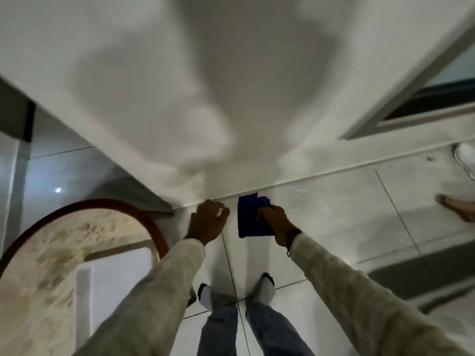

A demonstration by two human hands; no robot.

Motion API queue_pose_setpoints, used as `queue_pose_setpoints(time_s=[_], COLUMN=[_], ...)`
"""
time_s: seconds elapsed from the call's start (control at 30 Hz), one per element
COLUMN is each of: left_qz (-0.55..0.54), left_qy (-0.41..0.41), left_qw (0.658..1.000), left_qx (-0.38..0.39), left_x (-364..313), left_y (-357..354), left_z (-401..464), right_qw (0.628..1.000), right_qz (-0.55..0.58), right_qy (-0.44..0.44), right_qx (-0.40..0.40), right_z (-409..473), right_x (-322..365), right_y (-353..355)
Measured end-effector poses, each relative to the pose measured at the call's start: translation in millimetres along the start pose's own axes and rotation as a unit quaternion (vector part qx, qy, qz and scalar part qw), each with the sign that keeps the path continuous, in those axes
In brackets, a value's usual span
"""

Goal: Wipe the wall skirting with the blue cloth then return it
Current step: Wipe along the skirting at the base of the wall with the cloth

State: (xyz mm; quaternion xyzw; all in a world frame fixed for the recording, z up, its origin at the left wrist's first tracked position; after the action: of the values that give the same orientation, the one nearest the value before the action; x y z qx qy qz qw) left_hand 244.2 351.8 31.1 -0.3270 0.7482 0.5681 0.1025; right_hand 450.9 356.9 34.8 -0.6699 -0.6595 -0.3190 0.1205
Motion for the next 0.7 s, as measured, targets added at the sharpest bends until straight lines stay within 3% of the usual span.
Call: queue_pose_setpoints(time_s=[0.07, 0.13, 0.23, 0.4, 0.57, 0.7], left_qz=[0.209, 0.302, 0.415, 0.519, 0.543, 0.562], left_qy=[-0.181, -0.298, -0.418, -0.562, -0.592, -0.601], left_qw=[0.961, 0.905, 0.808, 0.637, 0.581, 0.536], left_qx=[-0.009, -0.009, -0.014, -0.096, -0.132, -0.189], left_x=[-17, -26, -29, -4, 51, 84], left_y=[-27, -54, -115, -229, -331, -374], left_z=[22, 52, 114, 212, 290, 337], right_qw=[0.997, 0.992, 0.981, 0.960, 0.952, 0.949], right_qz=[0.064, 0.115, 0.175, 0.249, 0.278, 0.297], right_qy=[-0.027, -0.039, -0.037, -0.008, -0.011, -0.019], right_qx=[-0.024, -0.047, -0.078, -0.130, -0.124, -0.101], right_z=[35, 74, 154, 311, 450, 535], right_x=[-16, -33, -71, -153, -230, -262], right_y=[27, 39, 43, 18, -35, -82])
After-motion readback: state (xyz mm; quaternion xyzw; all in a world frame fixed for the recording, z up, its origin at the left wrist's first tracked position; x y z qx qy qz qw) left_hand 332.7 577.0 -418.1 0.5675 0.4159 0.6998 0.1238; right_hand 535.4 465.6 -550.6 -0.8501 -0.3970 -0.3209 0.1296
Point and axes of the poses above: each hand's wrist, its own z-axis towards the middle knuckle, its own y-axis out of the back of the hand, x = y × z, the point moved 4 cm from there along z, towards the middle knuckle, and after that the axes turned 14 degrees about -x, right-handed, at the moved point
